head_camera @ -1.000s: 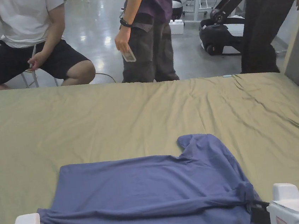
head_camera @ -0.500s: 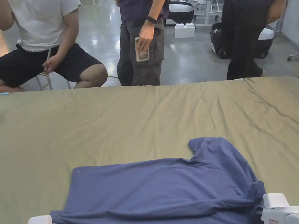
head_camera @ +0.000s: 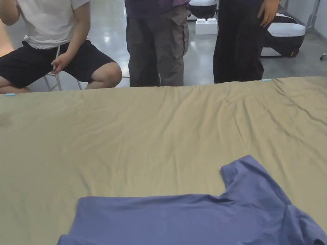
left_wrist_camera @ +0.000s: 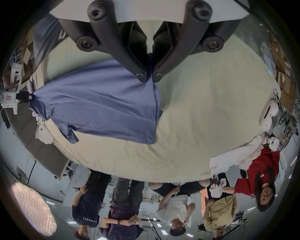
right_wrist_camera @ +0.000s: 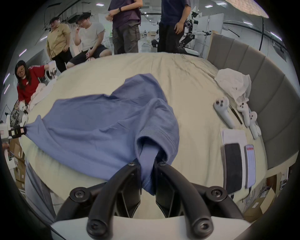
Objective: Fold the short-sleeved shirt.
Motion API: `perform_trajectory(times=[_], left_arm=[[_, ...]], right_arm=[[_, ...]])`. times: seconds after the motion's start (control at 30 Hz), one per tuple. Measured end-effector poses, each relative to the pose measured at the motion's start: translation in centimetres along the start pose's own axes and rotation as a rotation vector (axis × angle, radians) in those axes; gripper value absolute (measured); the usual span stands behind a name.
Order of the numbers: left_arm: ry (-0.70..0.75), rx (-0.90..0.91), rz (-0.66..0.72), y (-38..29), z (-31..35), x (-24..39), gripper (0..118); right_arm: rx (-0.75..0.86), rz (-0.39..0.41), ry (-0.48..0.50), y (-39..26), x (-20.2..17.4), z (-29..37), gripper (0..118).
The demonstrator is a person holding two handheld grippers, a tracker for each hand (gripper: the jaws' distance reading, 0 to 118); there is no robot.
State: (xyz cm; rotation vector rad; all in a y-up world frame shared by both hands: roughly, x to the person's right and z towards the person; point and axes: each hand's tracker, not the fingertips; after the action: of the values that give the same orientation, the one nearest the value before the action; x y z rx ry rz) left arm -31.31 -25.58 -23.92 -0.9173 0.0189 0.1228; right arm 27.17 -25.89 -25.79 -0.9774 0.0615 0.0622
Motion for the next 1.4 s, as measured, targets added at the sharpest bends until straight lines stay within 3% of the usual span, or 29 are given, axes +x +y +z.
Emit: perform_trajectory(times=[0.23, 0.43, 0.57, 0.6, 0.7, 0.73, 0.8, 0.97, 1.03, 1.1, 1.13, 1.2, 1.27, 1.4], left_arm=[[0.052, -0.132, -0.007, -7.5, -0.7, 0.0, 0], [0.079, -0.161, -0.007, -9.3, -2.9, 0.4, 0], [0.092, -0.163, -0.017, -9.0, -2.8, 0.6, 0], [0.090, -0.159, -0.008, -8.8, -2.5, 0.8, 1], [0.082, -0.105, 0.013, -8.0, -1.5, 1.1, 24], [0.075, -0.073, 0.016, -7.7, -1.2, 1.3, 40], [0.038, 0.004, 0.026, -6.6, -0.3, 1.8, 50], [0.056, 0.259, -0.027, -3.0, 2.1, 4.6, 49], [0.087, 0.367, -0.054, -1.8, 2.4, 5.4, 42], [0.112, 0.443, -0.085, -0.8, 2.8, 6.4, 24], [0.118, 0.486, -0.101, -0.4, 3.0, 6.9, 12], [0.131, 0.552, -0.121, 0.2, 3.5, 7.6, 0], [0.134, 0.591, -0.138, 0.7, 3.8, 8.3, 0], [0.115, 0.577, -0.122, 2.3, 2.9, 8.0, 0]], right_arm=[[-0.122, 0.011, -0.051, -7.9, -1.9, -1.3, 12], [-0.089, 0.015, -0.091, -9.2, -2.9, -2.8, 14], [-0.084, 0.015, -0.118, -9.1, -2.7, -2.6, 23], [-0.087, 0.019, -0.147, -8.8, -2.7, -2.2, 33], [-0.015, -0.033, -0.166, -7.2, -3.2, 0.2, 69], [0.045, -0.049, -0.157, -6.5, -3.4, 1.0, 74], [0.159, -0.060, -0.146, -5.0, -3.6, 2.2, 74], [0.466, -0.094, -0.127, -1.4, -5.3, 4.0, 73], [0.562, -0.105, -0.126, 0.0, -6.3, 4.4, 64], [0.634, -0.096, -0.120, 1.1, -7.2, 4.6, 34], [0.665, -0.091, -0.111, 1.5, -7.7, 4.5, 12], [0.705, -0.079, -0.101, 2.2, -8.5, 4.6, 8], [0.732, -0.068, -0.087, 2.7, -9.1, 4.6, 2], [0.749, -0.040, -0.094, 3.8, -10.2, 4.0, 2]])
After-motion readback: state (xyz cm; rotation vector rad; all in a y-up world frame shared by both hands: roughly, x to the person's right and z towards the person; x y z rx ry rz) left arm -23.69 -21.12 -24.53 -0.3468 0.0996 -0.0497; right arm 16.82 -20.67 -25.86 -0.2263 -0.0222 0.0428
